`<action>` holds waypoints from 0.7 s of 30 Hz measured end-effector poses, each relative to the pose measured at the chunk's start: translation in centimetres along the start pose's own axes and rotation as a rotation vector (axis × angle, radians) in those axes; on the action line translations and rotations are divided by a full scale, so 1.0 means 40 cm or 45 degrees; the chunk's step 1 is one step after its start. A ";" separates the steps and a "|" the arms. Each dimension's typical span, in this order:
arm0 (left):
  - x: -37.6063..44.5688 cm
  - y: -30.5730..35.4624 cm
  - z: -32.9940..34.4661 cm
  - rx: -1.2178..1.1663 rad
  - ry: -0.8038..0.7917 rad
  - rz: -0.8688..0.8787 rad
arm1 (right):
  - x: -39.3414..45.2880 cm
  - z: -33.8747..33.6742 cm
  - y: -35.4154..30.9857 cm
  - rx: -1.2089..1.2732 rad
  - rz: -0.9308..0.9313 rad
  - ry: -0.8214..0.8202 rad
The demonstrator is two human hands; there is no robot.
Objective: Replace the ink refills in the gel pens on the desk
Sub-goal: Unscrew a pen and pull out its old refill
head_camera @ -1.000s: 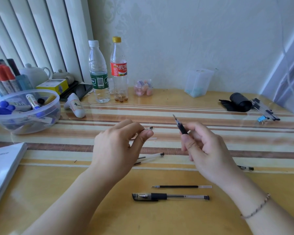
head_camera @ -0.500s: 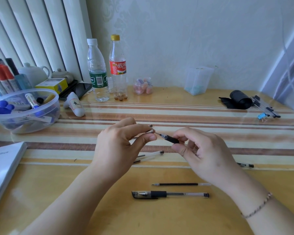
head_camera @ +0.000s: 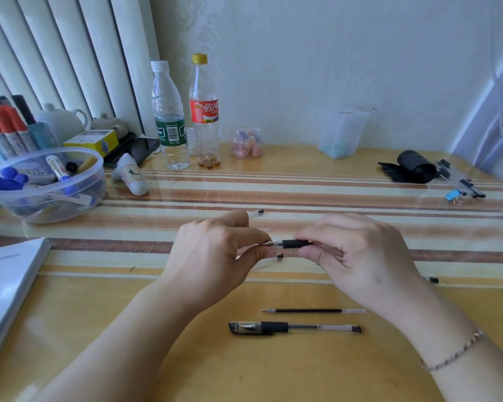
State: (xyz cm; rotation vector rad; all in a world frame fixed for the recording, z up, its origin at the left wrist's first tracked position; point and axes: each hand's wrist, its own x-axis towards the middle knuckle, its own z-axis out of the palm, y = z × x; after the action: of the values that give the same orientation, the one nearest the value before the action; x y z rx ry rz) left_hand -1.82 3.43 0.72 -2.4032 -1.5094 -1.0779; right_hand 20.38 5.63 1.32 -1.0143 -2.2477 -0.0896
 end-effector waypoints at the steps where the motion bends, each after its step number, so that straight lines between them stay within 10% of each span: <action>1: -0.001 0.000 0.001 -0.014 0.000 -0.013 | 0.000 -0.001 -0.001 0.000 0.004 -0.007; 21: 0.001 -0.001 0.004 -0.054 -0.019 -0.026 | -0.003 0.003 -0.013 0.203 0.236 -0.249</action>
State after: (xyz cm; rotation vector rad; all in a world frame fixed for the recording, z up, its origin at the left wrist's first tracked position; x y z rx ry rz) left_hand -1.76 3.55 0.62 -2.4343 -1.5340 -1.1093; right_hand 20.01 5.22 1.27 -1.1806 -2.2783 0.2760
